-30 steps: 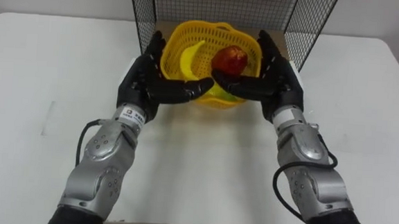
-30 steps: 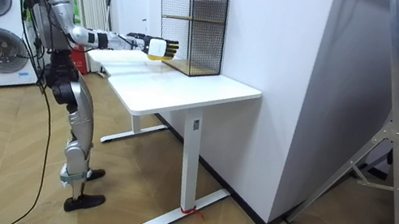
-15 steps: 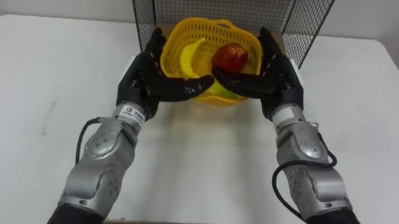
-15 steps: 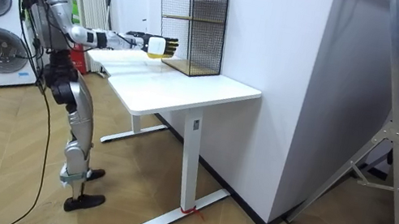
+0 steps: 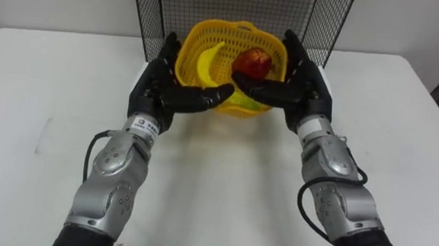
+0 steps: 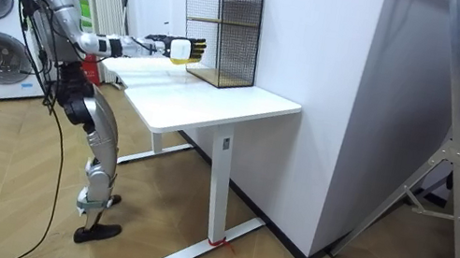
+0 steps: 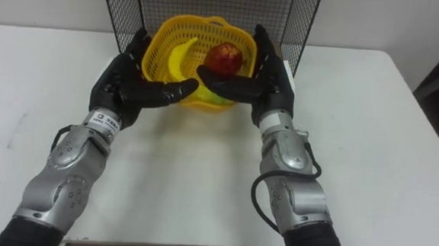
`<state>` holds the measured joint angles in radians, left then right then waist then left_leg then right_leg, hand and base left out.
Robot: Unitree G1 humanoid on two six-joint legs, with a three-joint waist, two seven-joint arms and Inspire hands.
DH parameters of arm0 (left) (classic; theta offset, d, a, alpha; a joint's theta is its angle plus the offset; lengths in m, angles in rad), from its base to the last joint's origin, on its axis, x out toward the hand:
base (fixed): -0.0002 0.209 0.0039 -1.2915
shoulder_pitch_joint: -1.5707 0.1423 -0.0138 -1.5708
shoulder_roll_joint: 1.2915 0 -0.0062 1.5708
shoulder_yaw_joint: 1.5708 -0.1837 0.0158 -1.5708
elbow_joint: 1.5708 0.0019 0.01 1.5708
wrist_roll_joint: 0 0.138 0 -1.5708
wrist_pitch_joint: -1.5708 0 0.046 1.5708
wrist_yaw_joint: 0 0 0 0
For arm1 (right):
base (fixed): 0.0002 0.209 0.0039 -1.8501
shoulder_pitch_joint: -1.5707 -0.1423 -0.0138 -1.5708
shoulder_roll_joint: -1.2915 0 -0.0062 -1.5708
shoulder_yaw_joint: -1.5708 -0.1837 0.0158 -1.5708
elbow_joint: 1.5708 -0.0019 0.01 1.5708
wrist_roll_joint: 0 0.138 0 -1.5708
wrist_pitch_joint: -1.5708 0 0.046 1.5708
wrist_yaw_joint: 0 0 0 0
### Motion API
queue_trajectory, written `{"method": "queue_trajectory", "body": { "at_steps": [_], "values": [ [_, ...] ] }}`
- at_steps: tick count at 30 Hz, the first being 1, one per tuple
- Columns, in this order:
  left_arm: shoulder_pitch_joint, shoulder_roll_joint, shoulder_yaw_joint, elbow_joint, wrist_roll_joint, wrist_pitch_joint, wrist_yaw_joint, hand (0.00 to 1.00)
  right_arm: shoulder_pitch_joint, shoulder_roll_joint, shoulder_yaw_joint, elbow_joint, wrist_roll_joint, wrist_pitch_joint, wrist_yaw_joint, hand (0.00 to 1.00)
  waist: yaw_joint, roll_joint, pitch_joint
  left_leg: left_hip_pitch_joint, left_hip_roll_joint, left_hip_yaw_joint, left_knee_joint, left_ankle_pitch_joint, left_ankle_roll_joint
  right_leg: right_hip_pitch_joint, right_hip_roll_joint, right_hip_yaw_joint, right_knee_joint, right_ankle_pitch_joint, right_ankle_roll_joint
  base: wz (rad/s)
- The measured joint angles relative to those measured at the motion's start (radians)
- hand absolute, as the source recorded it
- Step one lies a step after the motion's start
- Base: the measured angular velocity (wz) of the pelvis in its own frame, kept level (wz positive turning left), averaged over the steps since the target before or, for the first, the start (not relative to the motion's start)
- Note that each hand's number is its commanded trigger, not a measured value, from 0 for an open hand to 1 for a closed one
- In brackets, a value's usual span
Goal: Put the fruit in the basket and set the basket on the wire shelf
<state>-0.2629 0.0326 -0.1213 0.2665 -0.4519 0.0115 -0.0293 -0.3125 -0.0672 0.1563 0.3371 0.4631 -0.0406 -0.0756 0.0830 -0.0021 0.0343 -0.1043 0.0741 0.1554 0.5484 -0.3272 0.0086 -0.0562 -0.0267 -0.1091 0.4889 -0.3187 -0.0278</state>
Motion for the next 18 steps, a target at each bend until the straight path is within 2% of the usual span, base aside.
{"method": "queue_trajectory", "body": {
  "at_steps": [4, 10, 12, 13, 15, 17, 18],
  "values": [
    [0.0, -0.003, 0.0, 0.003, -0.006, 0.0, 0.0, 0.0, -0.002, -0.003, -0.001, 0.002, 0.0, -0.001, 0.002, 0.0, -0.008, -0.005, -0.0016, 0.011, -0.002, -0.005, -0.045, 0.021, -0.011, -0.002, -0.006, -0.005, -0.008, 0.001, -0.01, 0.03],
    [0.0, 0.005, -0.003, 0.003, -0.009, 0.0, 0.0, 0.0, -0.002, -0.005, 0.001, 0.002, 0.042, -0.001, 0.005, 0.0, -0.026, -0.022, -0.0067, 0.018, -0.004, -0.024, -0.055, 0.025, -0.017, 0.009, -0.007, -0.018, -0.004, 0.003, -0.013, 0.03],
    [0.0, 0.007, -0.004, 0.003, -0.033, 0.0, 0.0, 0.0, -0.002, -0.006, 0.002, 0.002, 0.043, -0.001, 0.005, 0.0, -0.037, -0.027, -0.008, 0.012, -0.016, -0.035, -0.049, 0.025, -0.017, 0.011, -0.011, -0.022, -0.002, 0.003, -0.013, 0.08],
    [0.0, 0.008, -0.007, 0.009, -0.041, 0.0, 0.0, 0.0, -0.002, -0.006, 0.003, 0.002, 0.037, -0.001, 0.002, 0.0, -0.052, -0.03, -0.0067, 0.012, -0.019, -0.052, -0.048, 0.024, -0.016, 0.008, -0.019, -0.03, 0.013, 0.002, -0.011, 0.14],
    [0.0, 0.009, -0.01, 0.014, -0.043, 0.0, 0.0, 0.0, -0.002, -0.008, 0.007, 0.002, 0.031, -0.001, 0.0, 0.0, -0.055, -0.034, -0.0067, 0.013, -0.037, -0.047, -0.047, 0.022, -0.012, -0.012, -0.037, -0.03, 0.056, -0.002, -0.004, 0.01],
    [-0.002, 0.013, -0.01, 0.023, -0.043, 0.0, 0.0, 0.0, -0.001, -0.009, 0.01, 0.002, 0.029, -0.001, -0.006, 0.0, -0.056, -0.039, -0.0044, 0.021, -0.068, -0.042, -0.047, 0.012, 0.009, -0.059, -0.077, -0.03, 0.163, -0.013, 0.016, -0.06],
    [-0.002, 0.013, -0.01, 0.028, -0.043, 0.0, -0.001, 0.0, -0.001, -0.009, 0.013, 0.002, 0.029, -0.001, -0.009, 0.0, -0.056, -0.042, -0.0024, 0.025, -0.074, -0.042, -0.047, 0.011, 0.015, -0.072, -0.09, -0.029, 0.194, -0.015, 0.018, 0.0]
  ]
}}
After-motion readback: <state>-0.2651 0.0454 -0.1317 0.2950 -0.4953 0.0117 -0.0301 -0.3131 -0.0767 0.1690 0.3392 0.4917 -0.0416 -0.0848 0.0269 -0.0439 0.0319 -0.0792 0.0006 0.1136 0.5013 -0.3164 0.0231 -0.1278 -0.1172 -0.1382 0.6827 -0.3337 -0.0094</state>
